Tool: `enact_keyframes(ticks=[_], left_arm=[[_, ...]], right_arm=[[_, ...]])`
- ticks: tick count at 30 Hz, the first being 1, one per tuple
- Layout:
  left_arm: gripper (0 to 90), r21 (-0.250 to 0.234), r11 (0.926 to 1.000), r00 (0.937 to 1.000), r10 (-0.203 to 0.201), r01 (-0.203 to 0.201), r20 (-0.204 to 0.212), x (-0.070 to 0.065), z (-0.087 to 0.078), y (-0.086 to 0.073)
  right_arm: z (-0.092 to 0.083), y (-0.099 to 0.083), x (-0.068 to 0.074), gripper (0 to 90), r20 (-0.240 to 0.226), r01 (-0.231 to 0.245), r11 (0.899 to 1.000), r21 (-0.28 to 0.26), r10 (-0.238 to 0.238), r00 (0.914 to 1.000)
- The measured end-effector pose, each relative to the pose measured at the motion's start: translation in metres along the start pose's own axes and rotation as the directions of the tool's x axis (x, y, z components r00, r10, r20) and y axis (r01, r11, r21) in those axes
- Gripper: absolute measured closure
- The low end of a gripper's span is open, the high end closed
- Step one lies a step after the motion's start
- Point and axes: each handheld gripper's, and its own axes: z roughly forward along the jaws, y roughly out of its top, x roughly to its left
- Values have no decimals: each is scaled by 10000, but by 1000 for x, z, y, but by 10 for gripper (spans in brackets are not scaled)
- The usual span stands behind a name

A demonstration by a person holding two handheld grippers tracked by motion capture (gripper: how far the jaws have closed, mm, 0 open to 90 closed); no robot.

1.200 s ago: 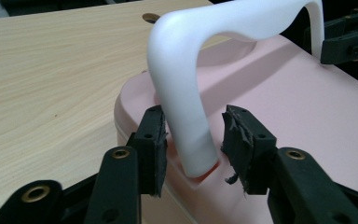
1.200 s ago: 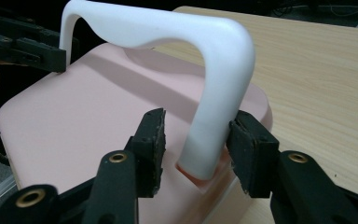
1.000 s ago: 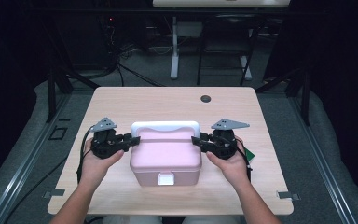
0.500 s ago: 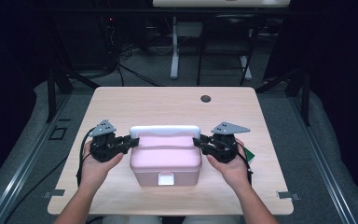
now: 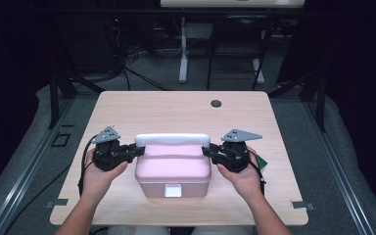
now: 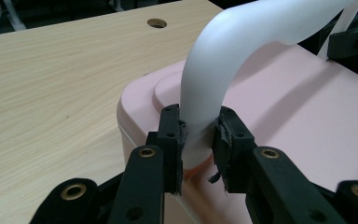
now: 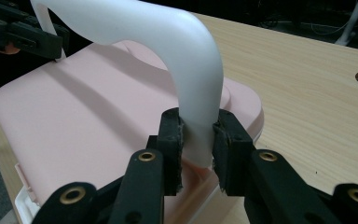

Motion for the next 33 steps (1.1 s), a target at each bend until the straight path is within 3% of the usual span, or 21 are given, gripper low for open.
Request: enact_keyframes(ticks=[10,21,29,33], left_arm=[[733,-71,9999,9999,-122,123,93,3,-3,12],[718,146,9997,9995,-194,190,232,7,-6,23],[708,-275,9996,10000,-76,77,60,9,-32,21],[745,-289,9996,10000,41,-40,28,8,-41,15]], right_arm=[[-2,11,-2,738,-86,-129,9998,-142,128,9999],[-4,19,-5,740,-192,-630,9979,-172,626,9979],[-4,20,-5,741,-232,-725,9973,-102,722,9971],[-4,22,-6,741,-257,-786,9968,-127,782,9966]])
